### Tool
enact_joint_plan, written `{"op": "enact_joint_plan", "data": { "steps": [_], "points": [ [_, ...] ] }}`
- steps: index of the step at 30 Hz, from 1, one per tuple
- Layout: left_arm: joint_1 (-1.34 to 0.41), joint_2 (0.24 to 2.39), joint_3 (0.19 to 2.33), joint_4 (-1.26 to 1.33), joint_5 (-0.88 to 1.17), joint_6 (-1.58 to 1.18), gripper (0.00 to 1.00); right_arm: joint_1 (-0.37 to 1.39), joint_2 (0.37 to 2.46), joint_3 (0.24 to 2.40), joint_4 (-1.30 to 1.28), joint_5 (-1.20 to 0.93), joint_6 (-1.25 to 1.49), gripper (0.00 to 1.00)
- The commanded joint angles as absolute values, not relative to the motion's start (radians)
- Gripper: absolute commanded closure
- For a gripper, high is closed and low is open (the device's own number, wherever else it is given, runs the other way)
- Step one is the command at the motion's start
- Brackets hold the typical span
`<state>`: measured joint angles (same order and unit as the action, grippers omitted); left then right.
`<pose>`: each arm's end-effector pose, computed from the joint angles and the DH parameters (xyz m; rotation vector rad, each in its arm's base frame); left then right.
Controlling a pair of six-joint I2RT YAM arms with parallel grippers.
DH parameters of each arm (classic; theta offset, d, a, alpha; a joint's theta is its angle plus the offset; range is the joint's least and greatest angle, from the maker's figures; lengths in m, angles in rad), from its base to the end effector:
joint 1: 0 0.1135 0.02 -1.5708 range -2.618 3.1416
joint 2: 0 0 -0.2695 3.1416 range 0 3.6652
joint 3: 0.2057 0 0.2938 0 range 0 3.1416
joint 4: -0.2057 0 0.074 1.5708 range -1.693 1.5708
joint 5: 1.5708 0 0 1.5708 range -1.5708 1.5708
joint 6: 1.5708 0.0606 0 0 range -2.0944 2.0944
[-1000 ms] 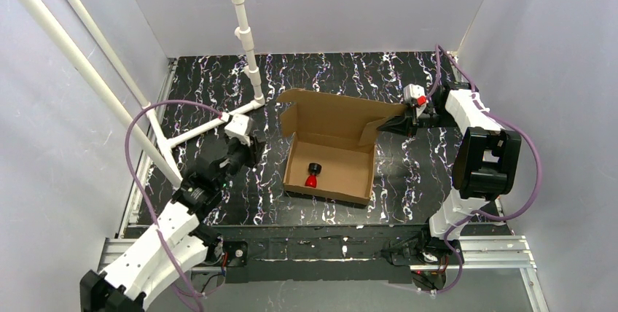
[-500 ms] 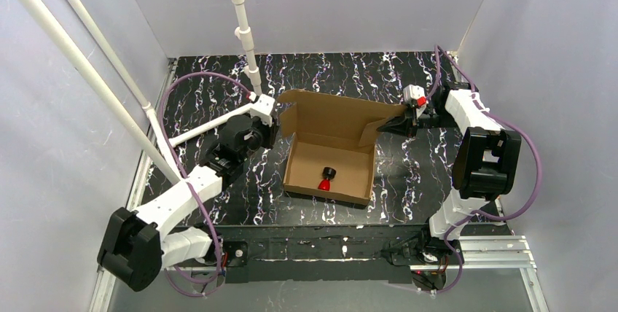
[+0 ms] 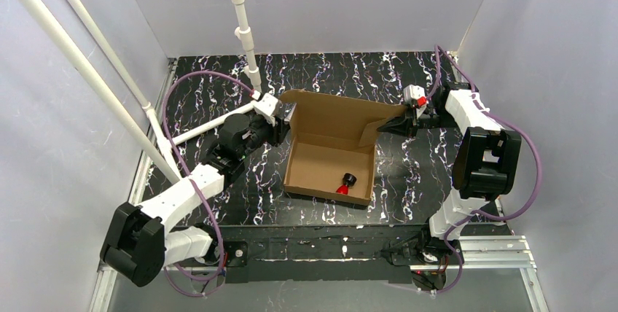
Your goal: Fold the paper box
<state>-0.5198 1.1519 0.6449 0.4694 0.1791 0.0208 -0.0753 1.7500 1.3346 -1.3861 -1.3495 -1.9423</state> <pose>0.2763 -0.1705 0.2675 0.5702 1.5307 -0.5286 0.3389 0.0337 0.2325 -1.4183 1.2686 0.9935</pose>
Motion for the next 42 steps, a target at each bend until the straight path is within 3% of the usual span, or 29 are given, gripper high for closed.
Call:
{"op": "enact_joint_plan", "data": {
  "steps": [1, 4, 15, 29, 33, 37, 42],
  "points": [
    [-0.514, 1.178, 0.652, 0.517, 0.233, 0.034, 0.63, -0.067, 1.759, 1.33, -1.423, -1.326, -1.947, 0.99],
    [-0.51, 1.204, 0.652, 0.549, 0.23, 0.025, 0.56, -0.062, 1.761, 1.33, -1.424, -1.322, -1.946, 0.99],
    [-0.481, 1.257, 0.586, 0.764, 0.349, -0.007, 0.46, -0.014, 1.771, 1.344, -1.424, -1.316, -1.928, 0.99],
    [-0.421, 1.262, 0.472, 0.978, 0.358, -0.143, 0.47, -0.002, 1.769, 1.357, -1.424, -1.299, -1.911, 0.99],
    [-0.418, 1.287, 0.492, 1.0, 0.387, -0.181, 0.52, 0.031, 1.78, 1.367, -1.425, -1.289, -1.901, 0.99],
    [-0.417, 1.291, 0.508, 1.006, 0.401, -0.206, 0.63, 0.031, 1.787, 1.369, -1.424, -1.28, -1.894, 0.99],
    [-0.416, 1.254, 0.472, 1.006, 0.421, -0.19, 0.56, 0.031, 1.787, 1.374, -1.424, -1.259, -1.883, 0.99]
  ]
}}
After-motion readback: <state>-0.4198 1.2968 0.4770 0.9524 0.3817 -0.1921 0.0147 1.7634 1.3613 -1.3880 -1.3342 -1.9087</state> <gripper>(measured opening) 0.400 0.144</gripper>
